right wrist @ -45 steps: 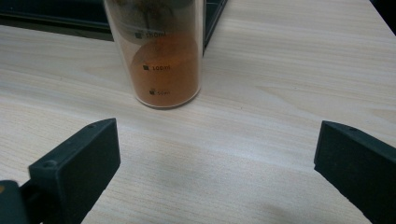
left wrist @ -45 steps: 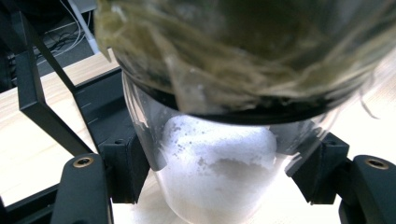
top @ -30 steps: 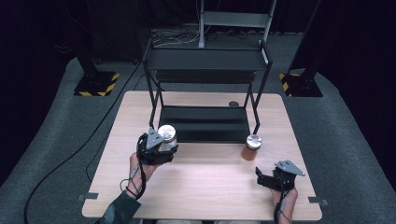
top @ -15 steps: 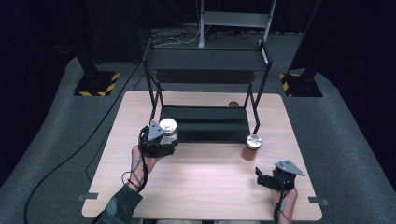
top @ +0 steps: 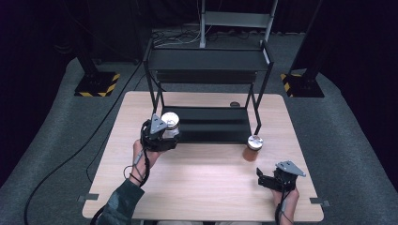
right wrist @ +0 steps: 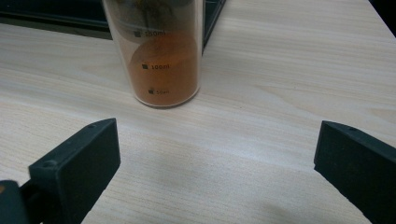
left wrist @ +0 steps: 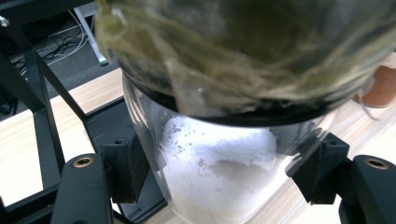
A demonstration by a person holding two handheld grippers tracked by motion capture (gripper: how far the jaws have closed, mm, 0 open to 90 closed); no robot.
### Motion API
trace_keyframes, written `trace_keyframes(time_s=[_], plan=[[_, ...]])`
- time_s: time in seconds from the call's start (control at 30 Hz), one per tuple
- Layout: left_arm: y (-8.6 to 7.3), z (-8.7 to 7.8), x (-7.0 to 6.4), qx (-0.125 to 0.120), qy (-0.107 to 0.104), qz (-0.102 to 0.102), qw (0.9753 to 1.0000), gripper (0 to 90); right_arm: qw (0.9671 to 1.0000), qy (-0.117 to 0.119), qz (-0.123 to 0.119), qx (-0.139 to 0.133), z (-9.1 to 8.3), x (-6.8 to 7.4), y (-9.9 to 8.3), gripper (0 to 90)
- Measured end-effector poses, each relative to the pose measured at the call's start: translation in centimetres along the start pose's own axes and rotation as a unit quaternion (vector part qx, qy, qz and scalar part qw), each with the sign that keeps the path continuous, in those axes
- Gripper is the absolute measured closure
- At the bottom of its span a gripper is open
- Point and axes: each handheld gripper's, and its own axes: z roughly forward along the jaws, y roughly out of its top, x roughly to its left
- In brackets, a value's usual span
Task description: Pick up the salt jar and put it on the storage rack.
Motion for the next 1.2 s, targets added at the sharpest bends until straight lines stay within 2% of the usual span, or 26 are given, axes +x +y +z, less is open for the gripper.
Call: trace_keyframes(time_s=[0.8, 1.2], plan=[[2.7, 0.6, 1.3, -0.003, -0.009, -0.003, 1.0, 30.4, 1.0, 0.002, 0.001, 0.001, 0.0, -0.1, 0.0, 0.0], [3.9, 0.9, 1.9, -0.004, -0.006, -0.005, 1.0, 30.4, 1.0, 0.002, 0.002, 0.0, 0.0, -0.1, 0.0, 0.0]])
